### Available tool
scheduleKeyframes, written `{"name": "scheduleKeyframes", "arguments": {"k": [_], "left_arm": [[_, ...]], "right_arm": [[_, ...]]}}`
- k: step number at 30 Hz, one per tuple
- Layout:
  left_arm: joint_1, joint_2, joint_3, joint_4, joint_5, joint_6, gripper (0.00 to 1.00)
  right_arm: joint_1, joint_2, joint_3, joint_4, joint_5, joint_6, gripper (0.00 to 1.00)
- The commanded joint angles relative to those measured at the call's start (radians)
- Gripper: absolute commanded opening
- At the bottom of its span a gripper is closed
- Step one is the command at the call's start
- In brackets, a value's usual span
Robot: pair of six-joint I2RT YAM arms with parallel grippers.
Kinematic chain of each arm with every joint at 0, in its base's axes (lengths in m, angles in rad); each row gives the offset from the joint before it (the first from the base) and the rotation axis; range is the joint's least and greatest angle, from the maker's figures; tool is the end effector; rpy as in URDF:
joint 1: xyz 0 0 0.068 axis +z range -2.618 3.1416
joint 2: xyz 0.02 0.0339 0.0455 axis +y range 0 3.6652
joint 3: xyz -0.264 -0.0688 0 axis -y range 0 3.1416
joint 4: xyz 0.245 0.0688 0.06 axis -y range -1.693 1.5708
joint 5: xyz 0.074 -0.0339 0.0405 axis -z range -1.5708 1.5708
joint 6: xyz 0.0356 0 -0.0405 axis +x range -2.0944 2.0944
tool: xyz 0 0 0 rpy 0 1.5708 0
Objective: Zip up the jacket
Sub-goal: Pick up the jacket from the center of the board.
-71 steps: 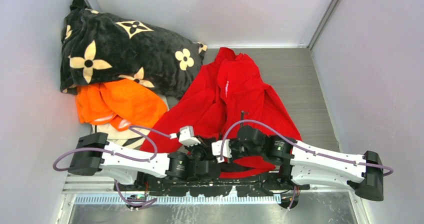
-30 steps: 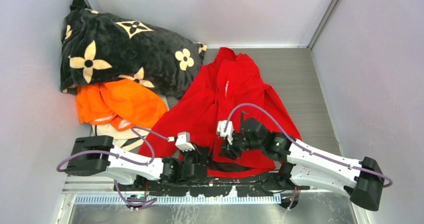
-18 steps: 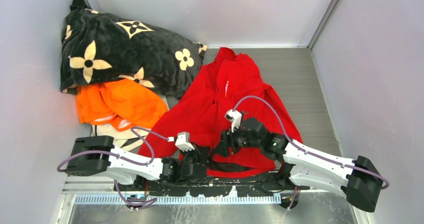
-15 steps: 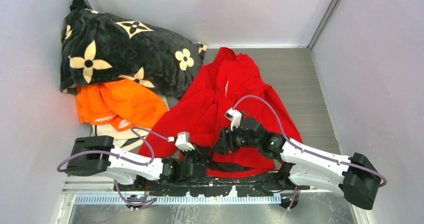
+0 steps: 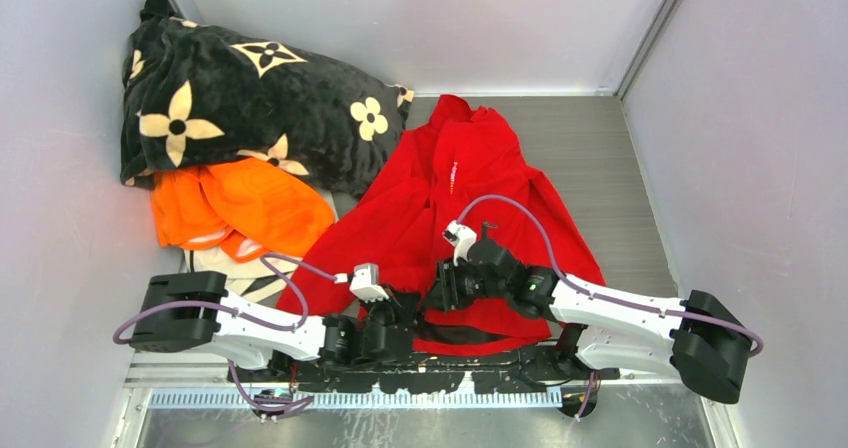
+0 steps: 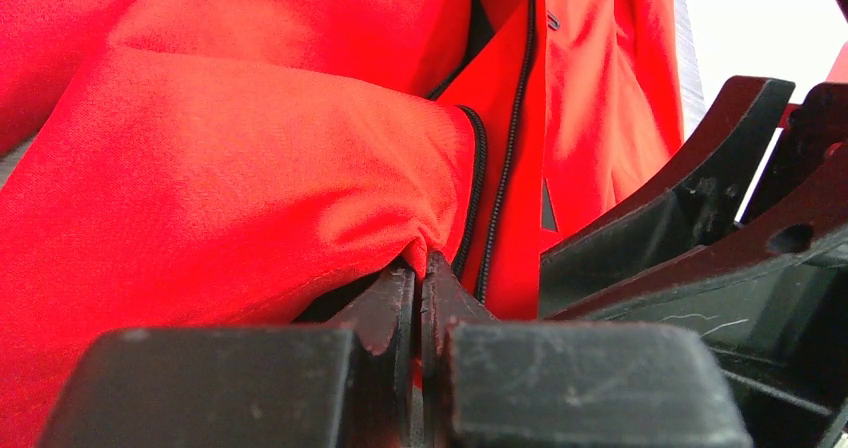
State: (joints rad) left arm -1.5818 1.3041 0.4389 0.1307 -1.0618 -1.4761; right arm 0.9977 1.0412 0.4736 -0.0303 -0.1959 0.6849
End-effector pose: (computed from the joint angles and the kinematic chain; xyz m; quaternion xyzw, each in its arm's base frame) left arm 0.0286 -0.2231 0.1594 -0.1637 0.7978 -0.3305 0.4769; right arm 0.1110 0.1848 0.1989 -0.1822 0.8619 0.4045 0.2456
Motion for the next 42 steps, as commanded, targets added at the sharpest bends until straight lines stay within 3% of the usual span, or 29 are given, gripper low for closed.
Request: {"name": "scheduleKeyframes", "arguments": {"k": [1,7,11,19,30,35,42], "left_arm": [[0.003,-0.037,0.017,0.018,-0.067,0.026,0.00],[0.003,-0.048,0.009,0.033,-0.078,0.029,0.00],[0.003,-0.056,0.000,0.055,-0.080,0.038,0.00],[0.003,-0.121,-0.019,0.098,-0.131,0.114,0.00],[0.025,-0.368,-0.031,0.226,-0.299,0.427,0.00],[0.105,-0.304,-0.054,0.548,-0.158,0.637,0.00],[0.132,-0.122,-0.030,0.985,-0.042,0.964,0.00]], "right_arm": [[0.018,0.006,0.045,0.043,0.004,0.008,0.42],[0.020,0.021,0.039,0.041,0.020,0.013,0.30],[0.019,0.024,0.040,0.057,0.021,0.023,0.02],[-0.024,-0.014,0.025,0.119,-0.011,0.093,0.01],[-0.095,-0.112,-0.023,0.290,-0.028,0.267,0.01],[-0.113,-0.145,-0.030,0.332,-0.022,0.322,0.01],[-0.113,-0.235,-0.067,0.323,-0.005,0.197,0.01]]}}
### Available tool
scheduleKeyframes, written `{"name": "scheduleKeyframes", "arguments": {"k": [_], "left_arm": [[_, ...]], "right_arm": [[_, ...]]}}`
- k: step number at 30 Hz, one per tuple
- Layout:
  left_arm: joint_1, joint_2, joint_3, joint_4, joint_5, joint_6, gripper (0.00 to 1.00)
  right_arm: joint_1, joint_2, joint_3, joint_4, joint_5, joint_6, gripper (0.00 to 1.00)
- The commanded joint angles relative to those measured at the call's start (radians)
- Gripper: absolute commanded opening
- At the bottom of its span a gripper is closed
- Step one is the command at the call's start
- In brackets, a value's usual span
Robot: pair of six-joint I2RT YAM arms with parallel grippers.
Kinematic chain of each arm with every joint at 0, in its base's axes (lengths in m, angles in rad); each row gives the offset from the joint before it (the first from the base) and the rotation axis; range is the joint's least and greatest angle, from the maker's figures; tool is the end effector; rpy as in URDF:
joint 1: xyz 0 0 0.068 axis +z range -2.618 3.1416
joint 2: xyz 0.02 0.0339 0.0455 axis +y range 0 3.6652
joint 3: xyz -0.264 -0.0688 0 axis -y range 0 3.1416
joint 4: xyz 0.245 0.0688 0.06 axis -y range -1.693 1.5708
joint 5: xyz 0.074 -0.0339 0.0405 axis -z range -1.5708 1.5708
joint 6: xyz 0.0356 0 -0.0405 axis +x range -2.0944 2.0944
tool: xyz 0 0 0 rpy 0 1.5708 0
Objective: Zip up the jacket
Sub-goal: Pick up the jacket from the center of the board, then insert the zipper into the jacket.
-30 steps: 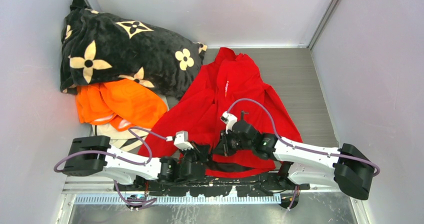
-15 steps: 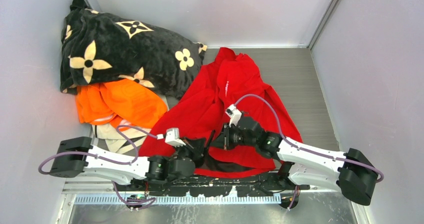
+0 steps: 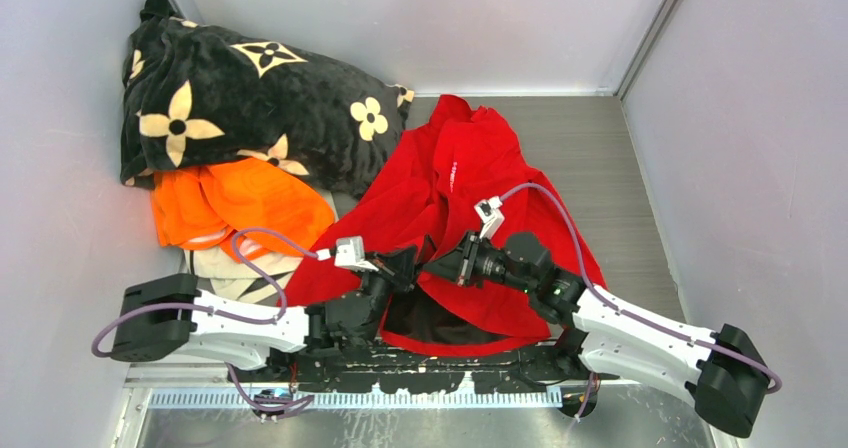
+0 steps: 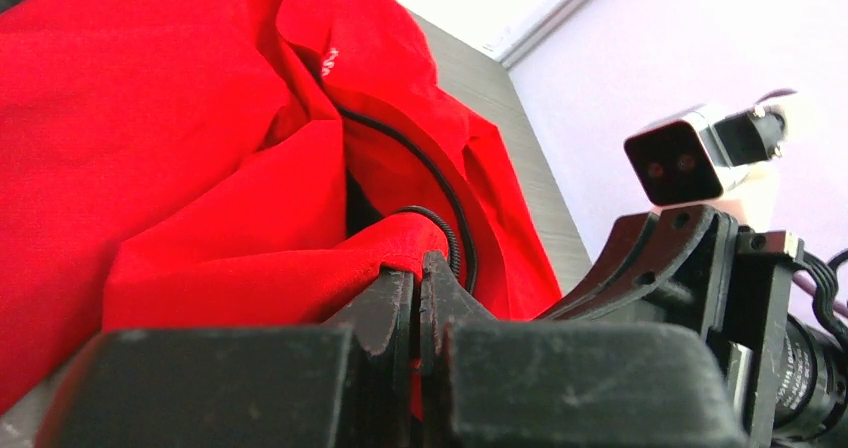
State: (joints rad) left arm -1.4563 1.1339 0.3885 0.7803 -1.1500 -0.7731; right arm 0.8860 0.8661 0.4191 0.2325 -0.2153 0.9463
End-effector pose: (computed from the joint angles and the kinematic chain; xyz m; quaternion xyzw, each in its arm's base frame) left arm 0.0571 -0.2124 0.2337 -0.1733 0.6803 -0.3756 0.6050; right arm 0.1220 0.1614 0.2397 -0.0440 0.7759 0.5457 0.3134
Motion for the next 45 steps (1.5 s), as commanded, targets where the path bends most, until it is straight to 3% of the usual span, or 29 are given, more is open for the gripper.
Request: {"name": "scheduleKeyframes", "arguments": {"k": [1,8,17,24,45], "left_arm": [[0.006,0.058,0.012,0.391,0.057,0.290,0.00],[0.007,0.051,0.002,0.463,0.113,0.394,0.00],[0.008,0.068,0.005,0.453,0.160,0.417,0.00],[0.008,0.062,0.052,0.289,0.136,0.383,0.00],[0.008,0.076,0.064,0.259,0.090,0.327,0.00]], "right_arm": [[0.000,-0.070,-0.018,0.044,0.036,-0.072,0.01],[0.003,-0.102,-0.026,-0.003,0.088,-0.055,0.01],[0.004,-0.092,0.008,-0.025,0.134,-0.097,0.01],[0.011,-0.091,0.030,-0.008,0.149,-0.151,0.01],[0.029,-0.085,0.053,-0.013,0.157,-0.188,0.01]]}}
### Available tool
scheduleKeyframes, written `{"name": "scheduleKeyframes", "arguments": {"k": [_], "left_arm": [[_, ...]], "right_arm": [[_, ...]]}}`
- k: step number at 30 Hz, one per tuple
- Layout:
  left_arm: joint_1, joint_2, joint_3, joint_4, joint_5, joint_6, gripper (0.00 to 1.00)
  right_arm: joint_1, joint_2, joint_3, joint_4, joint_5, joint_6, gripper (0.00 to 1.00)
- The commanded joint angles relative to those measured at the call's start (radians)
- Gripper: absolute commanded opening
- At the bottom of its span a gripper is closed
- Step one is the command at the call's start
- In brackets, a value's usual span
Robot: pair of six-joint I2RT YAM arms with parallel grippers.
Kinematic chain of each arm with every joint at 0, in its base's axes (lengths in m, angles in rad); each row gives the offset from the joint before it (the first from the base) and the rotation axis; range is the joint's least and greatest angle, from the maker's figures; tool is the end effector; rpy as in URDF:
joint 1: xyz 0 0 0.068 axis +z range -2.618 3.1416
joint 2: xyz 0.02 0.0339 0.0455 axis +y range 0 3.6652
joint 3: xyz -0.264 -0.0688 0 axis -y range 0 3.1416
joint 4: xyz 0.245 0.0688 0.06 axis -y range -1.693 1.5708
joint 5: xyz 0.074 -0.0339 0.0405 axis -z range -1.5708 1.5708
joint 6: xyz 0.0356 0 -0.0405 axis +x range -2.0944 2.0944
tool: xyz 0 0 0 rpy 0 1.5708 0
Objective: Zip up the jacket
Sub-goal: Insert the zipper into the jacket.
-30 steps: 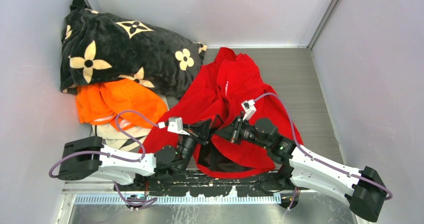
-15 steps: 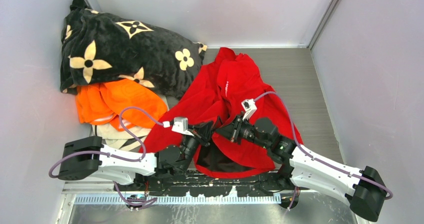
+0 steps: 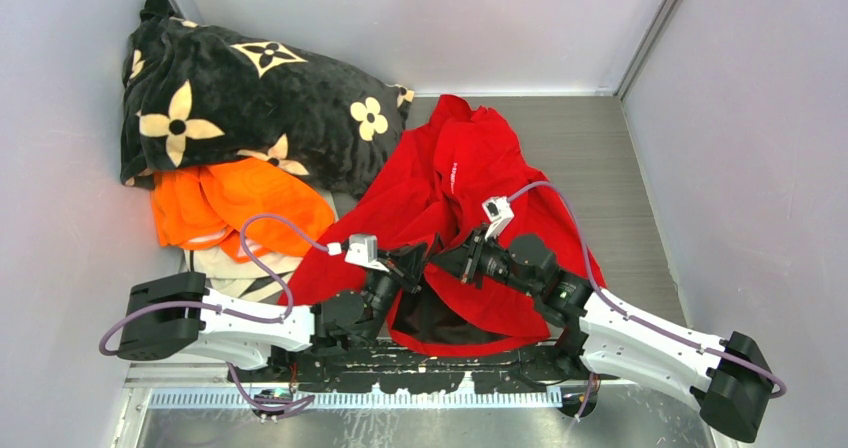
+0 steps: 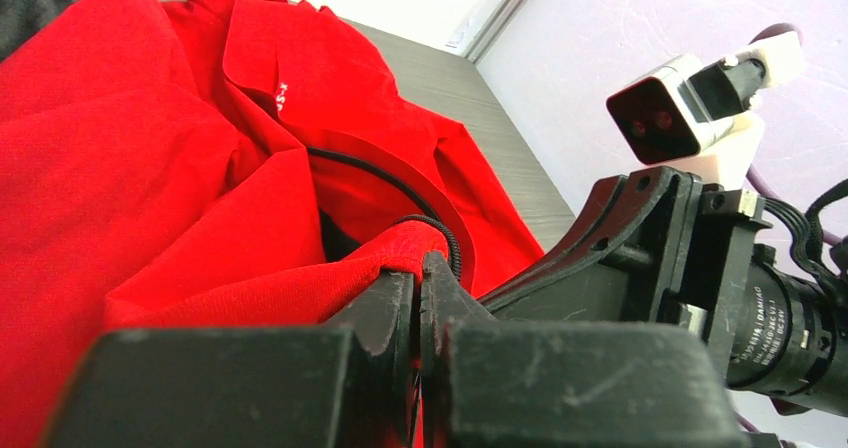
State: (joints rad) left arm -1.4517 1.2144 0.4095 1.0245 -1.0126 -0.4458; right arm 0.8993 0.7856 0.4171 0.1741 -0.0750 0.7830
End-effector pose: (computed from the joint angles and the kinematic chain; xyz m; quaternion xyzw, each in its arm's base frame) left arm 0.0575 -0.2264 0.2461 -0.0679 0.6616 -0.3779 0.6441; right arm 0.1167 0.1512 0.2468 -0.0686 0.7692 0.4924 0.4015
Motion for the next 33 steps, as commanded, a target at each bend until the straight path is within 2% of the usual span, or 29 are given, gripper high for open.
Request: {"name": "scheduleKeyframes", "arguments": {"k": [1,9,18,33], "left_arm": [[0.004,-0.006,0.044,0.015,-0.050,0.000,0.00],[0.004,-0.015,0.062,-0.029,-0.065,-0.006,0.00],[-0.001,-0.023,0.095,-0.149,-0.089,-0.030,0.00],[-0.012,-0.049,0.100,-0.216,-0.099,-0.041,0.00]], "right_arm": [[0.017,-0.002,0.055,0.044,0.017,-0.025,0.01],[0.022,0.003,0.059,0.038,0.028,-0.038,0.01],[0.022,0.005,0.072,0.016,0.050,-0.068,0.01],[0.017,0.002,0.078,0.001,0.072,-0.088,0.01]]}}
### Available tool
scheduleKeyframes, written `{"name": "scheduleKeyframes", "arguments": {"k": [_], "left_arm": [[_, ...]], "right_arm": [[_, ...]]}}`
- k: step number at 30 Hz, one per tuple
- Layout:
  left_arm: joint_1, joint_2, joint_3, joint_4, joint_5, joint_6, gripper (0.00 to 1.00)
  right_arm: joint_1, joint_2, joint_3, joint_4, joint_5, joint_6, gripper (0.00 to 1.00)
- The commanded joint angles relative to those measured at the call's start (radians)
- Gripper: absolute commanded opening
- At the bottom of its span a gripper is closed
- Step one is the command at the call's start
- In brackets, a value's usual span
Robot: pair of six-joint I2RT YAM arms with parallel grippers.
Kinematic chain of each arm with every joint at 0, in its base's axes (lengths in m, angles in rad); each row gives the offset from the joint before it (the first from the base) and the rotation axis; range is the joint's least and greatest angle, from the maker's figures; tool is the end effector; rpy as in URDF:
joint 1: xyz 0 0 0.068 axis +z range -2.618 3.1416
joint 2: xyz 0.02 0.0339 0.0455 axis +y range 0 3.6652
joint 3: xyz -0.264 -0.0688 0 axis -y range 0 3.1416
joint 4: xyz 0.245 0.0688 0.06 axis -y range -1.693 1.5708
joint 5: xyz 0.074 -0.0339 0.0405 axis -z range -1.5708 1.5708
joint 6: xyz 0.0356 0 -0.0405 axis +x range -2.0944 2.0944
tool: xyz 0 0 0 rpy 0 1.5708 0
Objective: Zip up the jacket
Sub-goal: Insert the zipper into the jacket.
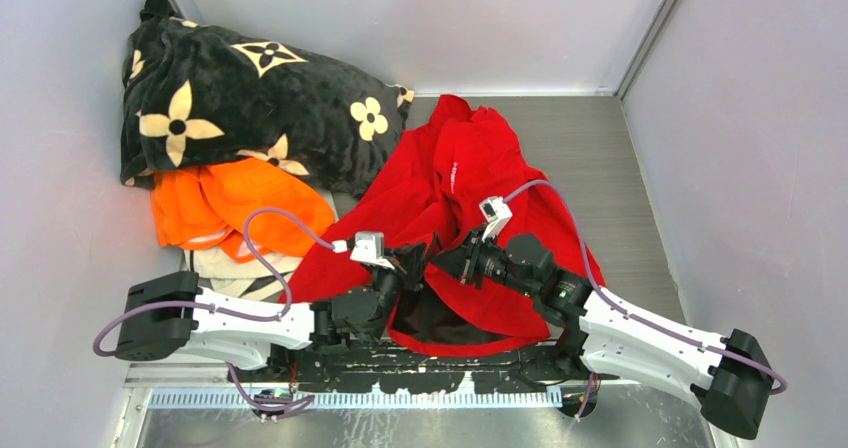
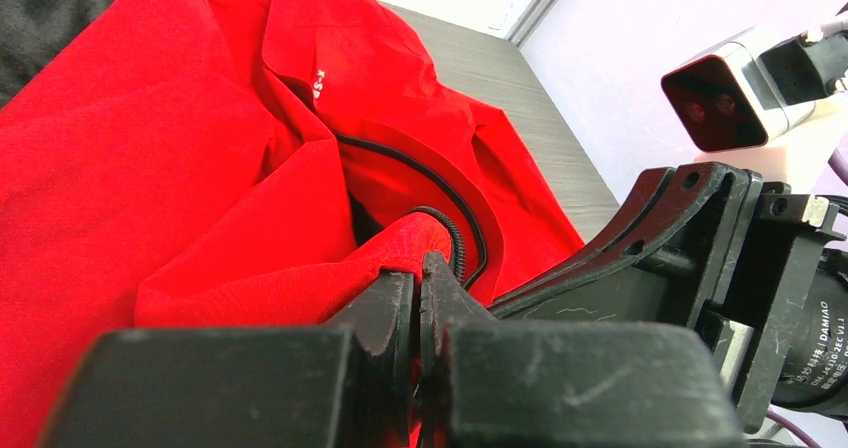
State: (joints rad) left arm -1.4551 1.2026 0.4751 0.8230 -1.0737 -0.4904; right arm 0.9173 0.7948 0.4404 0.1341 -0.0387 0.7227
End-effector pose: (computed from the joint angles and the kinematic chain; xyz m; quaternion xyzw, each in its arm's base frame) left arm 0.0586 -0.2332 0.2504 -0.0672 0.6876 -0.3319 0.6423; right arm 0.1160 0.1538 0.2492 -0.0879 0.7755 0.4673 0.4153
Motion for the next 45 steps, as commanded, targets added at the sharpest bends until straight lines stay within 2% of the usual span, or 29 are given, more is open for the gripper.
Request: {"name": "scheduleKeyframes", "arguments": {"k": [1,10,21,29,37,45], "left_arm": [[-0.009,-0.041,0.033,-0.018,-0.038,0.002,0.00],[-0.008,-0.056,0.036,-0.090,-0.032,-0.027,0.00],[-0.008,-0.115,0.062,-0.281,0.016,-0.044,0.00],[-0.007,-0.094,0.141,-0.488,0.090,-0.040,0.00],[-0.004,-0.076,0.241,-0.731,0.086,-0.025,0.00],[-0.004,-0.069,0.288,-0.935,0.071,-0.030,0.00]], "right_arm": [[-0.003,-0.005,0.055,0.040,0.036,-0.028,0.01],[-0.022,-0.005,0.058,0.039,0.036,-0.039,0.01],[-0.061,-0.011,0.061,0.033,0.071,-0.066,0.01],[-0.045,-0.009,0.070,0.034,-0.013,-0.095,0.01],[-0.008,0.002,0.090,-0.011,0.021,-0.171,0.01],[-0.022,0.000,0.095,-0.031,0.036,-0.137,0.01]]}}
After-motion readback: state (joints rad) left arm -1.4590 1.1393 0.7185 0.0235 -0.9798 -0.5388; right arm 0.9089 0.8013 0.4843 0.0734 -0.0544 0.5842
